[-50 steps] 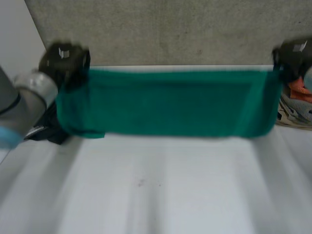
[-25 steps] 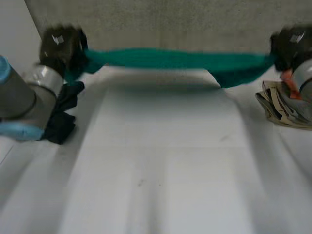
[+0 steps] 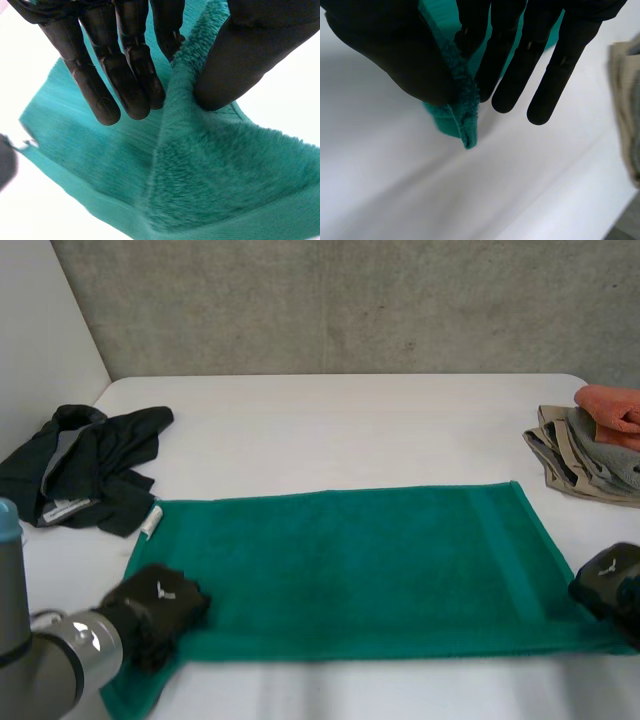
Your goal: Fold the laundry.
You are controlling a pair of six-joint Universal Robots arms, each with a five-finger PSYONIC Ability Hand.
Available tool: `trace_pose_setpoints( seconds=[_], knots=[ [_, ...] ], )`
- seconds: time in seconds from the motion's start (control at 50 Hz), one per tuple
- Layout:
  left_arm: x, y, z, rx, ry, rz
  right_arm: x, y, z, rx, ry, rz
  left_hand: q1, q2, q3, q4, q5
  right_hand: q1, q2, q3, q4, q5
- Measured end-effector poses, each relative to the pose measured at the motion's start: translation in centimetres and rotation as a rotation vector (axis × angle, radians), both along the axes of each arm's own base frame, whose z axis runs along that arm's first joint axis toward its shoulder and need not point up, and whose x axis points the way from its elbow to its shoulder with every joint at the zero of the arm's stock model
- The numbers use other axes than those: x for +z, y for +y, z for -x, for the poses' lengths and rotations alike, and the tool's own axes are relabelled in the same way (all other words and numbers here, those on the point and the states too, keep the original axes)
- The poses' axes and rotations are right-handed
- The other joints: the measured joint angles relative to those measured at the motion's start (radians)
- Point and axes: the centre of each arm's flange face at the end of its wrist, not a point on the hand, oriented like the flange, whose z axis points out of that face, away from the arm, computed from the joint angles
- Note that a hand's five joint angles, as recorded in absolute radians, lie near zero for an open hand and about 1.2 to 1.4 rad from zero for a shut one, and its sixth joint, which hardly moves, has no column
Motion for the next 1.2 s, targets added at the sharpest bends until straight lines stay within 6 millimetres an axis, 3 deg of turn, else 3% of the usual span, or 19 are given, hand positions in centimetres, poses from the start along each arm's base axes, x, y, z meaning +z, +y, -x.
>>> trace_pose_setpoints(
  seconds=[0.08, 0.18, 0.36, 0.4, 0.42, 0.44, 0.46, 0.5, 0.58, 0.64, 0.68, 0.76, 0.88, 1.04, 1.2],
  knots=[
    [1.2, -2.5, 0.7, 0.004, 0.040, 0.122, -0.2, -2.3, -0.6, -0.033, -0.073, 0.108, 0.000, 0.000, 0.000, 0.000, 0.000, 0.000, 0.000, 0.000, 0.000, 0.000],
    [1.6, -7.0, 2.2, 0.026, 0.119, 0.286, -0.8, -5.9, -3.0, -0.044, -0.215, 0.253, 0.000, 0.000, 0.000, 0.000, 0.004, 0.000, 0.000, 0.000, 0.000, 0.008],
    [-1.1, -12.0, 4.5, 0.070, 0.140, 0.336, -2.2, -11.2, -6.0, -0.005, -0.320, 0.424, 0.000, -0.001, 0.000, 0.000, 0.007, 0.000, 0.000, 0.001, 0.000, 0.009],
    [-1.7, -12.6, 4.9, 0.084, 0.128, 0.337, -2.6, -12.2, -6.6, 0.011, -0.331, 0.450, -0.016, -0.038, -0.031, -0.034, -0.017, -0.072, -0.090, -0.100, -0.106, -0.095],
    [-2.0, -12.9, 5.2, 0.093, 0.121, 0.339, -2.9, -12.8, -7.0, 0.022, -0.336, 0.463, -0.230, -0.264, -0.237, -0.248, -0.216, -0.243, -0.270, -0.276, -0.282, -0.272],
    [-2.1, -13.1, 5.4, 0.096, 0.118, 0.340, -3.0, -13.0, -7.1, 0.026, -0.338, 0.467, -0.230, -0.264, -0.237, -0.248, -0.216, -0.305, -0.354, -0.357, -0.362, -0.354],
    [-2.3, -13.4, 5.7, 0.106, 0.110, 0.346, -3.5, -13.6, -7.7, 0.042, -0.345, 0.478, -0.670, -0.650, -0.615, -0.635, -0.597, -0.588, -0.642, -0.635, -0.640, -0.622],
    [-2.3, -13.8, 6.3, 0.115, 0.105, 0.358, -4.0, -14.3, -8.3, 0.063, -0.352, 0.486, -0.892, -0.882, -0.857, -0.882, -0.838, -0.829, -0.880, -0.880, -0.876, -0.873],
    [-1.6, -14.3, 7.2, 0.124, 0.111, 0.394, -4.5, -15.5, -9.2, 0.085, -0.368, 0.504, -0.947, -0.986, -0.977, -0.998, -0.941, -0.902, -0.959, -0.980, -0.988, -0.962],
    [0.0, -14.5, 7.6, 0.138, 0.145, 0.431, -3.8, -16.1, -9.4, 0.074, -0.399, 0.527, -0.947, -0.986, -0.977, -0.998, -0.941, -0.902, -0.959, -0.980, -0.989, -0.962],
    [1.0, -14.4, 7.6, 0.148, 0.170, 0.445, -3.6, -16.2, -9.4, 0.072, -0.403, 0.529, -0.947, -0.986, -0.977, -0.998, -0.941, -0.902, -0.959, -0.980, -0.989, -0.962],
    [3.1, -13.6, 7.1, 0.166, 0.231, 0.462, -1.0, -16.1, -9.0, 0.022, -0.487, 0.559, -0.947, -0.986, -0.977, -0.998, -0.941, -0.902, -0.959, -0.980, -0.989, -0.962],
    [2.7, -11.3, 6.2, 0.159, 0.237, 0.407, 0.3, -14.2, -7.8, -0.026, -0.508, 0.502, -0.947, -0.986, -0.977, -0.998, -0.941, -0.902, -0.959, -0.980, -0.989, -0.962],
    [0.3, -9.2, 5.0, 0.143, 0.215, 0.337, -1.2, -9.8, -5.2, -0.117, -0.457, 0.249, -0.947, -0.986, -0.977, -0.998, -0.941, -0.883, -0.934, -0.952, -0.961, -0.938],
    [0.2, -9.3, 4.5, 0.154, 0.227, 0.346, -3.8, -7.6, -2.6, -0.159, -0.480, 0.156, -0.947, -0.986, -0.977, -0.998, -0.941, -0.627, -0.674, -0.692, -0.696, -0.680]
  ],
)
